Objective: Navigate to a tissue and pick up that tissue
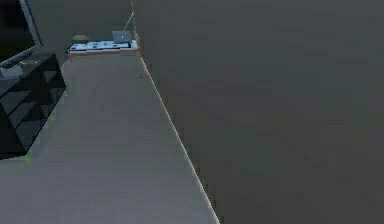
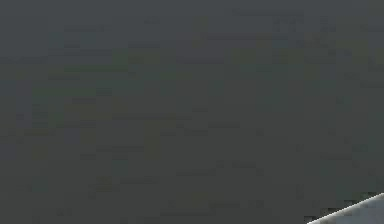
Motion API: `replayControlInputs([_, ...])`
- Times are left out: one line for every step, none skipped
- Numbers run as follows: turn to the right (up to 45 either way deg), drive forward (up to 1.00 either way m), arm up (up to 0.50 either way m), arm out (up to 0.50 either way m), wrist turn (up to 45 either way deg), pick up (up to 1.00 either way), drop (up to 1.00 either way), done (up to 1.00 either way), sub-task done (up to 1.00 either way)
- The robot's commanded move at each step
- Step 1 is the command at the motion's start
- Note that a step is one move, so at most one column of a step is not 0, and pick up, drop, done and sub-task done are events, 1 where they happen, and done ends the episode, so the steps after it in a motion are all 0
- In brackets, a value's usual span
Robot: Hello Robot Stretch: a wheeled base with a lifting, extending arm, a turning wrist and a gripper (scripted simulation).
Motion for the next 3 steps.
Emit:
replayControlInputs([-15.0,0.0,0.0,0.0,0.0,0.0,0.0,0.0,0.0])
replayControlInputs([0.0,0.3,0.0,0.0,0.0,0.0,0.0,0.0,0.0])
replayControlInputs([-12.0,0.0,0.0,0.0,0.0,0.0,0.0,0.0,0.0])
